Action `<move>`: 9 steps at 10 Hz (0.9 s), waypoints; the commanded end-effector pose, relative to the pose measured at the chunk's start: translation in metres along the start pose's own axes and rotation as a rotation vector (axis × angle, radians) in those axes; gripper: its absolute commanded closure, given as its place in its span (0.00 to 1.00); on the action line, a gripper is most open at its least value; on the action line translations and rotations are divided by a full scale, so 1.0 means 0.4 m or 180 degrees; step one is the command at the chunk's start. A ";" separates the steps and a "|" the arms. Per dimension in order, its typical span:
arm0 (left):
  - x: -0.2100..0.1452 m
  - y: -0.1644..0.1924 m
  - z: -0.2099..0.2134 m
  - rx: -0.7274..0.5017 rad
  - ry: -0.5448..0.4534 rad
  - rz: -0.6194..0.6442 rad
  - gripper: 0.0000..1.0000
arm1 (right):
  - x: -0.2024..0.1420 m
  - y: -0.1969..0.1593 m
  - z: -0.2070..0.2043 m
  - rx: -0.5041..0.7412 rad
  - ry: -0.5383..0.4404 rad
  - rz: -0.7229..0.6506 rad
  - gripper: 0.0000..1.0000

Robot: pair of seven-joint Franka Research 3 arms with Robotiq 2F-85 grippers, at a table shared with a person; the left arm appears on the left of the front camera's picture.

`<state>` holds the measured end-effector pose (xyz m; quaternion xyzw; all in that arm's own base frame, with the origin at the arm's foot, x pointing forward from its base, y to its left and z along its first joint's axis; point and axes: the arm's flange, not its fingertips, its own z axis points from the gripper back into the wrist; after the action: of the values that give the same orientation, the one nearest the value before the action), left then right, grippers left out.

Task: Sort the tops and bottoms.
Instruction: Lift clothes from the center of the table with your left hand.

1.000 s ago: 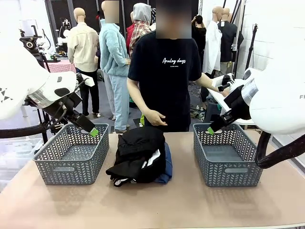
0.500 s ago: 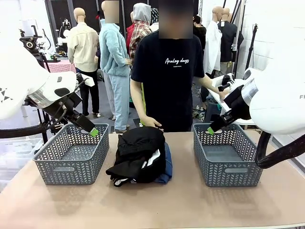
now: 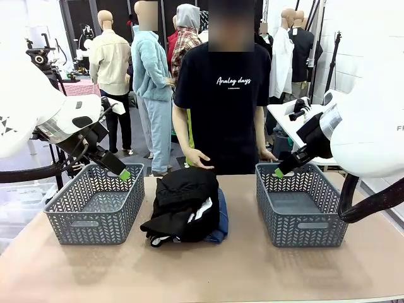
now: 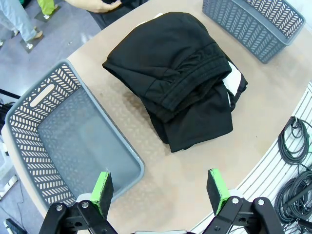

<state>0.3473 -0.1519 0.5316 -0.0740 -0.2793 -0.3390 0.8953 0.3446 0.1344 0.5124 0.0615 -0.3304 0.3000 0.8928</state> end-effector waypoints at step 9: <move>-0.001 0.003 0.002 -0.0036 -0.0019 0.0012 0.00 | 0.003 0.001 -0.001 -0.0001 -0.0028 -0.0033 0.00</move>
<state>0.3473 -0.1519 0.5316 -0.0740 -0.2793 -0.3390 0.8953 0.3446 0.1344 0.5124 0.0615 -0.3304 0.3000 0.8928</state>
